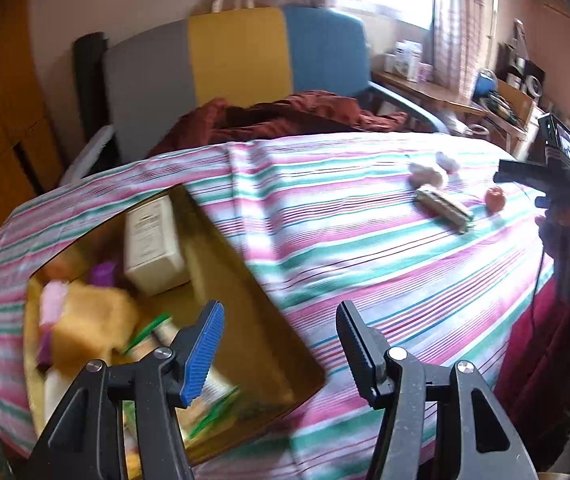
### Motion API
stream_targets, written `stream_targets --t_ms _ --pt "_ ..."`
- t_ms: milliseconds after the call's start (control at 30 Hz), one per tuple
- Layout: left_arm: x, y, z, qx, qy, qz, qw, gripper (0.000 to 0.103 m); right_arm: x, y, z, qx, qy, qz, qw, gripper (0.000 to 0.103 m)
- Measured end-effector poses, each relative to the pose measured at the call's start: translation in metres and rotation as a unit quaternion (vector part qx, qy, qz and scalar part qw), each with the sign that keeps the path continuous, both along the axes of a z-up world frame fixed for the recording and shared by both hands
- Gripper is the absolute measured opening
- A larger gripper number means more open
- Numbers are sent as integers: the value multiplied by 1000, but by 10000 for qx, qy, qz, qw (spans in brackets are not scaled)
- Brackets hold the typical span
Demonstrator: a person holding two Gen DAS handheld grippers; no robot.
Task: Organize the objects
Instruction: 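Move both tools from the tray toward the last cracker bar and cotton balls, then grasp the cracker bar with the left gripper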
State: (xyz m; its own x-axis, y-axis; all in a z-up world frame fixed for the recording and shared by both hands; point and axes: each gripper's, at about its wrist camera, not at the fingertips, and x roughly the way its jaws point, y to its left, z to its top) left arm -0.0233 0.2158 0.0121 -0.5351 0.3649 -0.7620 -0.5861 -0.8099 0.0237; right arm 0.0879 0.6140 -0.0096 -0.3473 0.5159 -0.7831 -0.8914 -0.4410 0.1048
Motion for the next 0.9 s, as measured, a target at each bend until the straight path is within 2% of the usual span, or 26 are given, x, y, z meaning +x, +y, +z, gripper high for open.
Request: stream_targets --t_ms 367,667,800,900 --pt "-18 122 -18 -93 -511 -774 9956 59 38 22 3 -627 1004 -602 9911 103" --pt "-40 206 -46 -182 -1131 -936 9890 59 44 26 5 -802 1394 -499 9857 103" --pt "-48 241 -54 -103 -1364 -948 9861 70 39 27 2 -904 1445 -362 9847 103" --pt "-58 263 -65 -25 -1700 -802 9822 74 36 25 3 -881 1465 -273 9849 103"
